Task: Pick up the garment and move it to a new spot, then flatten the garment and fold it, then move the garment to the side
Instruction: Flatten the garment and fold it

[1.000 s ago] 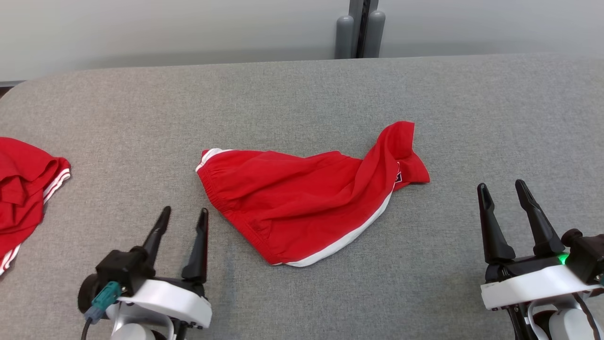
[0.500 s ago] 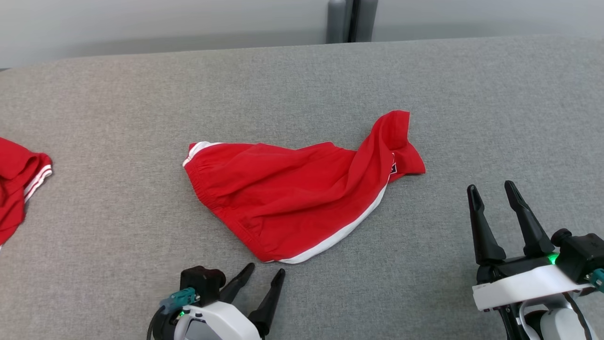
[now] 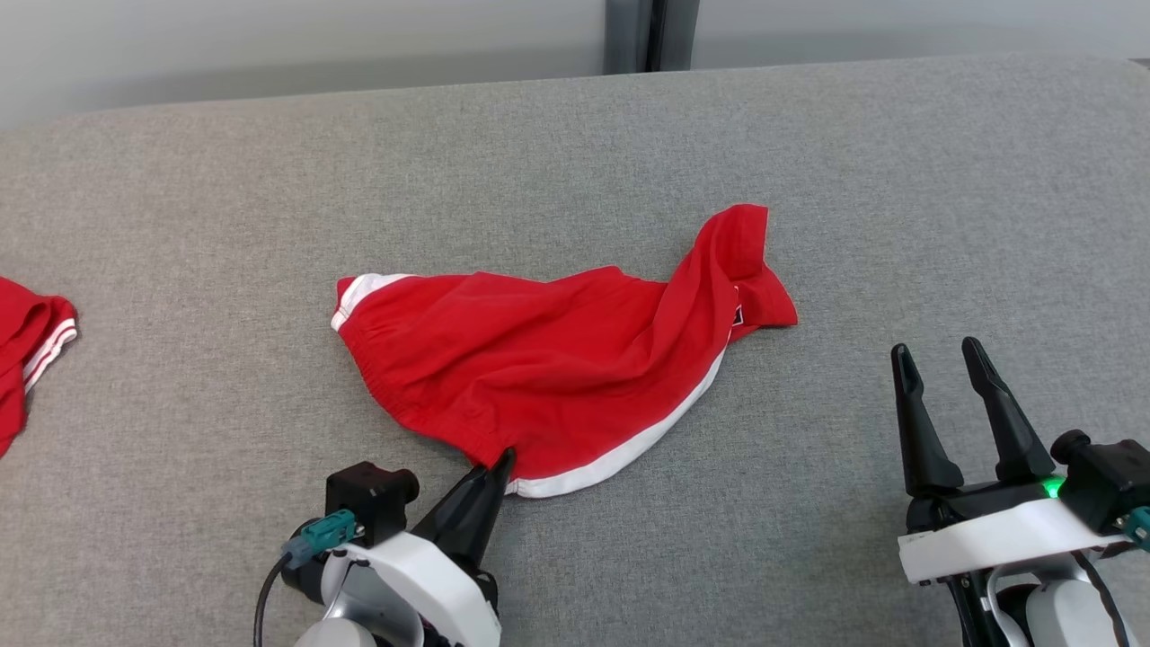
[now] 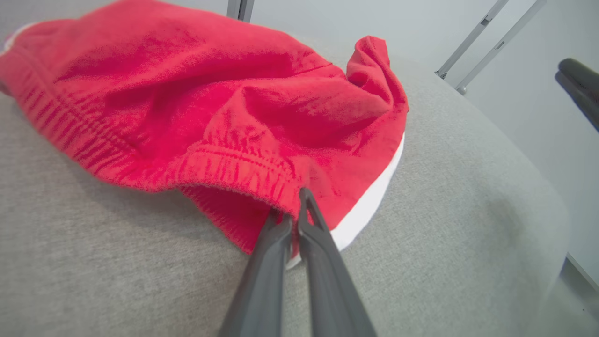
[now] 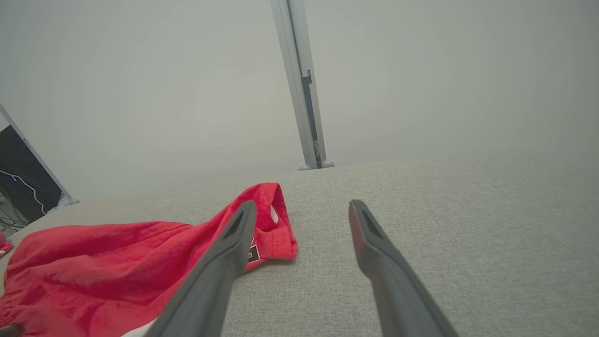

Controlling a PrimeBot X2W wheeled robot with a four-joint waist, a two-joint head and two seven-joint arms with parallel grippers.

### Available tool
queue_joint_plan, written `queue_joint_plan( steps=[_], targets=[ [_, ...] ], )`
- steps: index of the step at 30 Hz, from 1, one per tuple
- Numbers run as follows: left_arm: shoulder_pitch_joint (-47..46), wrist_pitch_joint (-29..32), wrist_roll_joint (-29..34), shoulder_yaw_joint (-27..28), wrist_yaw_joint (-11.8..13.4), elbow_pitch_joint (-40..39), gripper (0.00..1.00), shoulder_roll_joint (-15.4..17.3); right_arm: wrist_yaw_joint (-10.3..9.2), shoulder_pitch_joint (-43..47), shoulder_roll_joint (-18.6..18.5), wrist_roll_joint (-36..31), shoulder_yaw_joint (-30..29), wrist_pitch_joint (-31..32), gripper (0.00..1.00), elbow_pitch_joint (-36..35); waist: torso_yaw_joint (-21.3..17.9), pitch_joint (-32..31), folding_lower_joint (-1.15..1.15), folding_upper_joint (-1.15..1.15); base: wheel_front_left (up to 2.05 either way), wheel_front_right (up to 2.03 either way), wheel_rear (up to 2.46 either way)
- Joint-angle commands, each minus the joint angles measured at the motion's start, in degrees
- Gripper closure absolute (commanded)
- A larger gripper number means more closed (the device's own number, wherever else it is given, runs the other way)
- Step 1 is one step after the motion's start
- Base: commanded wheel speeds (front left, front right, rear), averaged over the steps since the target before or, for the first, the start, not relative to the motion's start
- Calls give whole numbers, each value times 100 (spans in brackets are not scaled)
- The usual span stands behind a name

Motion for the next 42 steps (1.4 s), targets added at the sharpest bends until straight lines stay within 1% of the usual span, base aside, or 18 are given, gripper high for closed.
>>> queue_joint_plan(
  steps=[1,5,9,12,16,19,21,23,26,30,33,36,37,38,39,42],
  targets=[
    [-47,25,33,-21,-19,-91,100,6,14,-33,-22,25,-37,-52,0,37,3,-14,0,0,0,0,0],
    [-93,197,99,-154,-47,-677,100,72,14,-4,-3,42,-72,-68,0,71,38,-59,0,0,0,0,0],
    [-71,413,-2,-259,-59,-1527,100,75,14,-20,23,72,-44,-90,0,118,33,-117,0,0,0,0,0],
    [-8,541,-6,-268,2,-2153,100,145,14,-4,47,90,-64,-104,0,140,26,-156,0,0,0,0,0],
    [52,663,32,-150,142,-2783,100,259,14,59,77,127,-96,-115,0,172,28,-178,0,0,0,0,0],
    [115,696,34,137,360,-3015,100,398,14,70,93,151,-117,-126,0,183,33,-164,0,0,0,0,0],
    [142,693,-1,389,518,-3003,100,490,14,55,103,151,-125,-137,0,188,32,-142,0,0,0,0,0],
    [210,691,-87,635,624,-2853,100,578,14,37,104,168,-143,-145,0,196,34,-115,0,0,0,0,0],
    [248,637,-286,934,697,-2482,100,647,14,0,114,183,-146,-158,0,206,28,-72,0,0,0,0,0],
    [249,523,-488,1124,604,-1765,100,667,14,-67,118,181,-125,-150,0,226,-1,-12,0,0,0,0,0],
    [236,374,-548,1150,532,-1196,100,621,14,-100,121,182,-106,-154,0,244,-41,17,0,0,0,0,0],
    [205,132,-580,1132,445,-736,100,497,14,-91,121,186,-119,-160,0,260,-57,24,0,0,0,0,0],
    [181,40,-554,1120,415,-606,92,469,14,-80,122,181,-132,-161,0,264,-53,28,0,0,0,0,0],
    [145,-47,-511,1111,422,-492,52,450,14,-69,123,176,-146,-162,0,266,-46,31,0,0,0,0,0],
    [106,-145,-450,1100,426,-382,0,440,14,-58,124,172,-158,-163,0,264,-38,30,0,0,0,0,0],
    [38,-339,-330,1077,460,-219,0,412,14,-41,125,155,-193,-151,0,255,-17,22,0,0,0,0,0]
  ],
)
